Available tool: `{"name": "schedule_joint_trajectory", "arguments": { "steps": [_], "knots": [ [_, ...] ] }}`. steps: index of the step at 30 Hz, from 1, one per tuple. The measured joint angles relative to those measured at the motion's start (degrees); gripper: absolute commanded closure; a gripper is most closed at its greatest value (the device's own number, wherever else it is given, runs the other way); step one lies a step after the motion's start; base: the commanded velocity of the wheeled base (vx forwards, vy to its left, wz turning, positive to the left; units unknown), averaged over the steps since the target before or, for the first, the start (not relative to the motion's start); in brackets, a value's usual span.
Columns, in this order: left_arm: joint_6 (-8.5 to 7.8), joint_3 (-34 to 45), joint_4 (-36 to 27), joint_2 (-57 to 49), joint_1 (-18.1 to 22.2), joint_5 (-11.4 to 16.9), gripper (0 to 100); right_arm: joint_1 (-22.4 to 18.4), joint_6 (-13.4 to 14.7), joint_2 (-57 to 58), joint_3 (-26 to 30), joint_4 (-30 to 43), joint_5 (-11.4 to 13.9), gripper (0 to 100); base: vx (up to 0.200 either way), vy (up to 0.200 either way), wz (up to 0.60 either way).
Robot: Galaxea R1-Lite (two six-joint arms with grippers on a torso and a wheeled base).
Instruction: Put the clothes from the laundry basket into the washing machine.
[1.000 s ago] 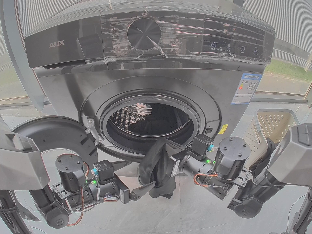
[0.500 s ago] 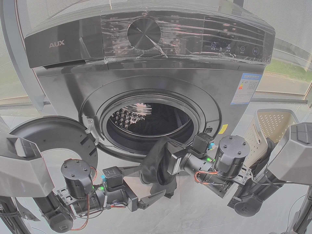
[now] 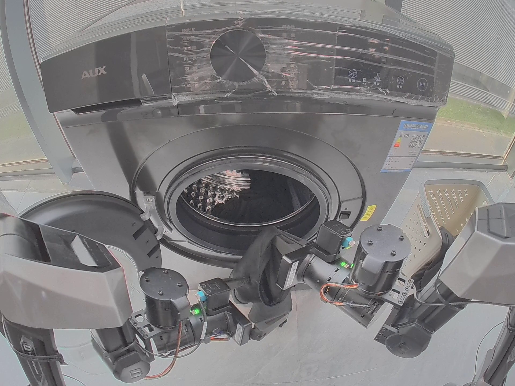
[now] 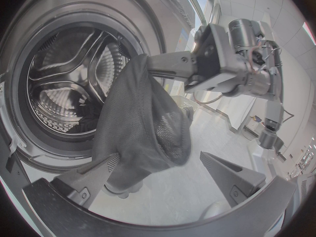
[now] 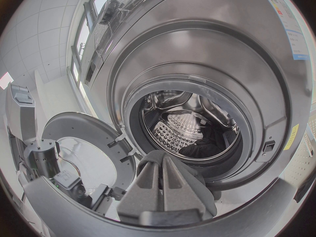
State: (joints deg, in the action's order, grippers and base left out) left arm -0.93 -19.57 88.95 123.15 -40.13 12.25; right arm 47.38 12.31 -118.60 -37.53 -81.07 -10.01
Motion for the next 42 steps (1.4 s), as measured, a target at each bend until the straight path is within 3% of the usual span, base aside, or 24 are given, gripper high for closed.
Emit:
{"name": "schedule_joint_trajectory", "arguments": {
  "steps": [7,11,12,21,34,37,42],
  "knots": [
    [0.5,-6.1,0.0,4.8,0.3,-8.2,0,0.1,0.0,0.0,0.1,0.0,0.0,100,0.0,0.0,0.0],
    [0.9,-7.7,0.0,6.1,0.9,-8.8,0,0.2,0.0,0.0,0.1,0.0,0.0,100,0.0,0.0,0.0],
    [0.9,-7.8,0.0,6.3,1.0,-8.8,100,0.2,0.0,0.0,0.1,0.0,0.0,100,0.0,0.0,0.0],
    [0.95,-7.5,0.0,5.2,2.2,-10.1,100,0.2,0.0,0.0,0.2,0.0,0.0,100,0.0,0.0,0.0],
    [0.9,-3.3,0.0,-2.8,4.1,-9.3,100,0.0,0.0,-0.3,0.3,-0.1,0.0,100,0.0,0.0,0.0],
    [0.93,-0.9,0.0,-6.7,5.1,-6.9,100,0.0,0.0,-0.5,0.5,0.0,0.0,100,0.0,0.0,0.0],
    [0.98,3.5,0.0,-13.6,8.4,1.6,100,0.2,0.0,-1.2,0.8,0.0,0.0,100,0.0,0.0,0.0]
  ]
}}
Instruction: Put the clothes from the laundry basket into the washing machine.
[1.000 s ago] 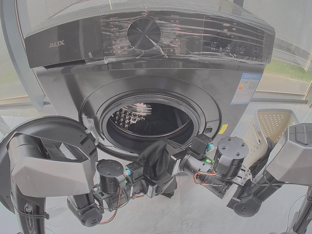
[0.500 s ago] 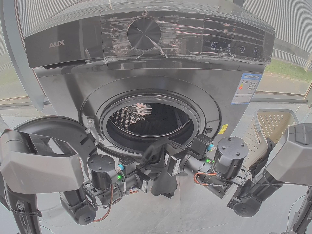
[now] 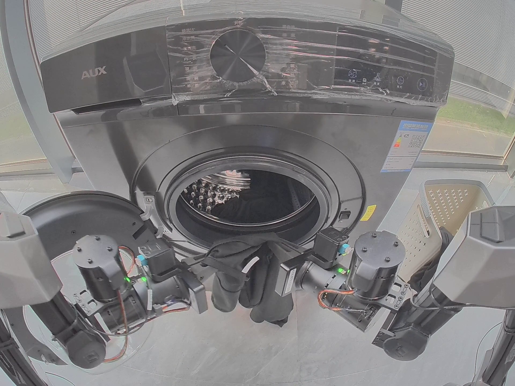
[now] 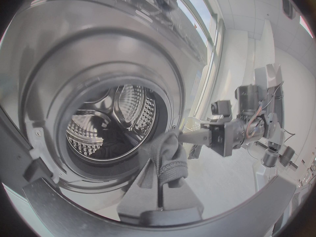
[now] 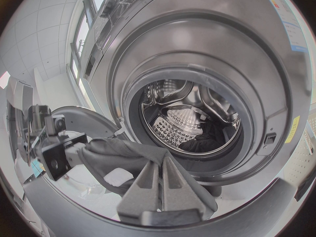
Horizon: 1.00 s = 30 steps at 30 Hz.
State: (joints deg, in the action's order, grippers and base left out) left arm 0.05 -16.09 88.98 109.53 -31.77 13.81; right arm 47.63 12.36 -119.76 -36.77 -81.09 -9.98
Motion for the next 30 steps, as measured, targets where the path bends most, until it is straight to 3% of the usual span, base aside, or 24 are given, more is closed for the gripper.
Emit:
{"name": "schedule_joint_trajectory", "arguments": {
  "steps": [3,4,9,17,26,30],
  "knots": [
    [-0.1,1.7,0.0,-3.0,2.0,2.7,100,0.6,0.6,-0.7,0.3,-0.1,0.1,100,0.0,0.0,0.0],
    [-0.07,2.1,0.0,-3.8,2.3,3.1,100,0.8,0.7,-1.0,0.4,-0.1,0.1,0,0.0,0.0,0.0],
    [0.0,3.1,0.0,-5.9,3.1,4.9,100,1.0,0.9,-2.1,1.1,0.2,0.1,0,0.0,0.0,0.0],
    [0.24,3.4,0.0,-7.7,2.7,5.0,100,2.1,0.7,-4.4,3.4,1.9,0.1,0,0.0,0.0,0.0],
    [0.46,2.7,0.0,-7.3,2.5,4.1,100,3.3,0.3,-5.2,3.7,1.0,0.6,0,0.0,0.0,0.0],
    [0.39,2.0,0.0,-6.5,2.4,2.3,100,4.5,0.2,-5.1,4.1,-0.3,1.2,0,0.0,0.0,0.0]
  ]
}}
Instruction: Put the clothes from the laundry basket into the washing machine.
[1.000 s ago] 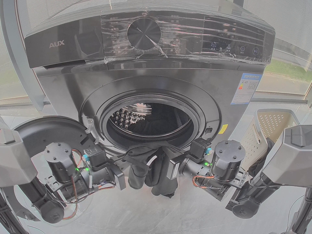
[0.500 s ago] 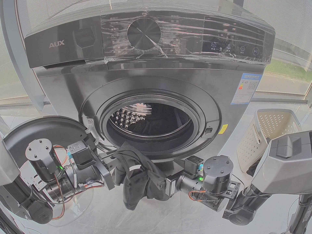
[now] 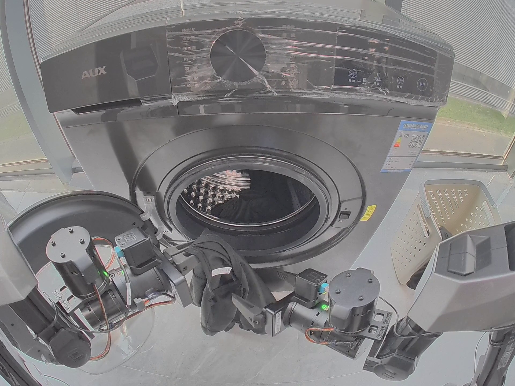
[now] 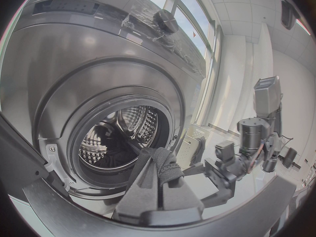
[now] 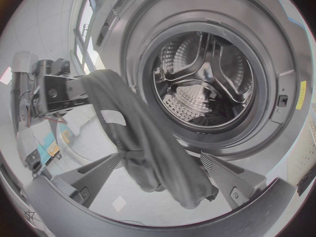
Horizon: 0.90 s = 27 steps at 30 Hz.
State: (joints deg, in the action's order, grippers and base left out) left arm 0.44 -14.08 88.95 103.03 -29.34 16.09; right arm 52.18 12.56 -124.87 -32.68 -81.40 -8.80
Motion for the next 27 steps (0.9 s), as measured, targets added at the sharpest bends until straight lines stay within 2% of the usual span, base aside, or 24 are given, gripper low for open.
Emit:
{"name": "schedule_joint_trajectory", "arguments": {
  "steps": [4,14,20,27],
  "knots": [
    [0.1,-1.2,0.0,0.8,0.1,-2.1,100,2.0,0.0,-0.1,1.4,-1.3,1.7,0,0.0,0.0,0.0],
    [0.13,-3.2,0.0,2.3,0.2,-4.5,100,5.1,0.4,-3.5,0.7,-1.9,3.0,0,0.0,0.0,0.0],
    [0.1,-3.4,0.0,2.6,0.1,-4.9,100,6.2,0.6,-8.0,-5.3,-2.5,3.3,0,0.0,0.0,0.0],
    [0.07,-3.4,0.0,2.6,0.0,-5.0,100,5.7,1.1,-13.0,-15.4,-0.4,2.6,0,0.0,0.0,0.0]
  ]
}}
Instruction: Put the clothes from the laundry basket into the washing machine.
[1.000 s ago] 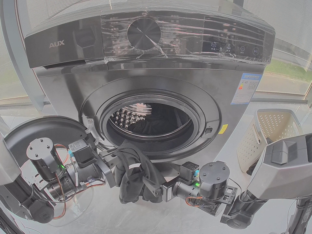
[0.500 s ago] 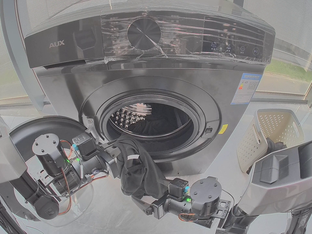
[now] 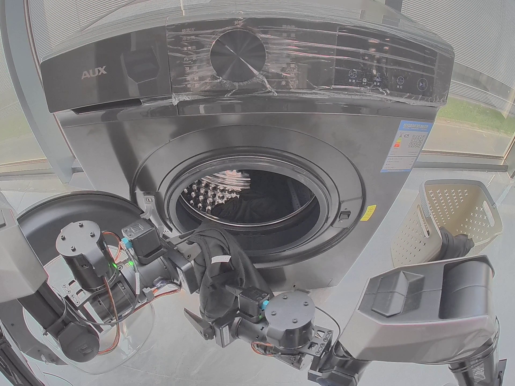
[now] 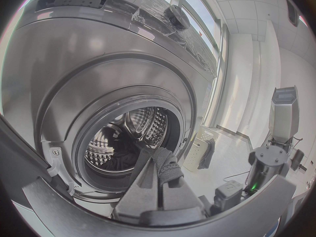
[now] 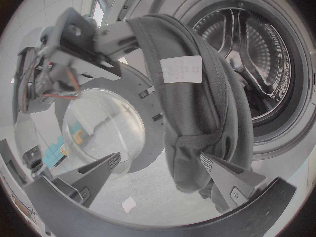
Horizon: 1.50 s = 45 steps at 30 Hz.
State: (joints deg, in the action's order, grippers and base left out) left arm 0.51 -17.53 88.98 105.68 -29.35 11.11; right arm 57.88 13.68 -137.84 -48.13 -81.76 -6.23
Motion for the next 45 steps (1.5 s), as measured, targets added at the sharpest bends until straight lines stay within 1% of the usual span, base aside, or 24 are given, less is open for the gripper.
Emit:
{"name": "schedule_joint_trajectory", "arguments": {
  "steps": [5,7,14,18,19,36,37,41,45],
  "knots": [
    [0.0,0.0,0.0,0.0,-0.3,0.0,100,-1.9,0.3,-2.3,-5.1,1.6,-1.0,0,0.0,0.0,0.0],
    [0.0,0.1,0.0,0.0,-0.4,0.0,100,-2.8,0.3,-3.1,-6.6,2.2,-2.4,0,0.0,0.0,0.0],
    [0.06,0.2,0.0,-0.1,-0.6,0.0,100,-4.6,0.3,-4.7,-8.3,2.8,-4.4,0,0.0,0.0,0.0],
    [0.06,0.3,0.0,0.0,-0.6,0.0,100,-4.8,0.3,-4.9,-8.2,2.2,-4.9,0,0.0,0.0,0.0],
    [0.06,0.4,0.0,0.0,-0.6,0.0,100,-4.9,0.3,-4.9,-8.1,2.2,-4.9,100,0.0,0.0,0.0],
    [0.09,0.5,0.0,0.8,-0.3,0.2,100,-3.7,0.0,-2.9,-3.8,0.8,-5.4,100,0.0,0.0,0.0],
    [0.09,0.5,0.0,0.9,-0.3,0.2,100,-3.7,0.0,-2.8,-3.7,0.8,-5.4,0,0.0,0.0,0.0],
    [0.06,0.6,0.0,0.9,-0.3,0.1,100,-3.7,0.0,-2.4,-2.8,0.8,-6.1,0,0.0,0.0,0.0],
    [0.09,0.6,0.0,0.9,-0.3,0.1,100,-3.7,0.2,-2.2,-2.6,0.7,-6.2,0,0.0,0.0,0.0]
  ]
}}
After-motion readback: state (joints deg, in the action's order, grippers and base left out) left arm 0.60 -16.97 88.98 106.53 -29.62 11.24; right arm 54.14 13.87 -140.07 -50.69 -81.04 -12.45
